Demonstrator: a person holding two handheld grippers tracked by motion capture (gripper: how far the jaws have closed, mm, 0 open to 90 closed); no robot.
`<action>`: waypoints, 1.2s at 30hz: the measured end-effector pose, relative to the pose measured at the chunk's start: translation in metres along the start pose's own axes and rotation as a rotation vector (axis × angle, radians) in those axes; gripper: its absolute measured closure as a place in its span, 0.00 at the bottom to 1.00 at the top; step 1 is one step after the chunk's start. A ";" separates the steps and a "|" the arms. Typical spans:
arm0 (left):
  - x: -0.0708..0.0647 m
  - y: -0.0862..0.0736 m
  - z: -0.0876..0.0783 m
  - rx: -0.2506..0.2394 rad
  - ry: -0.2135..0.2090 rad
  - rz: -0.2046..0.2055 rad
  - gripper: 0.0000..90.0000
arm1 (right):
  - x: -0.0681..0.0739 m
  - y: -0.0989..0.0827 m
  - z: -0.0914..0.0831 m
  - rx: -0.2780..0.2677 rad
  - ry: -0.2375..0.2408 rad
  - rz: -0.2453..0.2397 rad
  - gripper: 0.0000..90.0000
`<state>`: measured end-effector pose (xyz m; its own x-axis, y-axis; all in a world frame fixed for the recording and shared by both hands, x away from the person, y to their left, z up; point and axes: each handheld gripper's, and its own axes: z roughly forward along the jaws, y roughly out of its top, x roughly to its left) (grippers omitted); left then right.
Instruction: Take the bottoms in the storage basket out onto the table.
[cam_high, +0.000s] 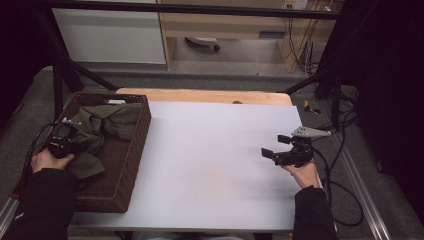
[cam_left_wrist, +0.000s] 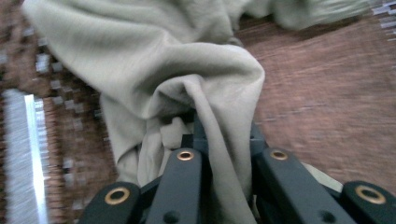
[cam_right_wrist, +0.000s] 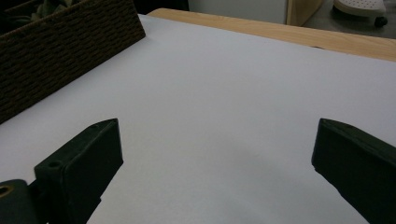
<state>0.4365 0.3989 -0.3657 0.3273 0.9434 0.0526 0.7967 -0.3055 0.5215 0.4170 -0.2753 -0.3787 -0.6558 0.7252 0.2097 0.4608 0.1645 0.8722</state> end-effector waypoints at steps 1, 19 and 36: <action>-0.002 0.000 -0.002 -0.006 -0.021 -0.003 0.92 | 0.000 0.000 0.000 0.001 0.000 0.001 0.03; 0.012 0.009 -0.029 -0.102 -0.070 -0.044 0.15 | 0.000 0.000 -0.001 -0.005 0.003 0.000 0.03; 0.035 0.024 -0.008 -0.093 0.003 -0.109 0.03 | 0.000 0.000 -0.001 -0.012 0.004 0.004 0.03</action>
<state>0.4636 0.4256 -0.3447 0.2399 0.9708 -0.0061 0.7771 -0.1883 0.6006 0.4164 -0.2756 -0.3778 -0.6565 0.7231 0.2148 0.4560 0.1535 0.8766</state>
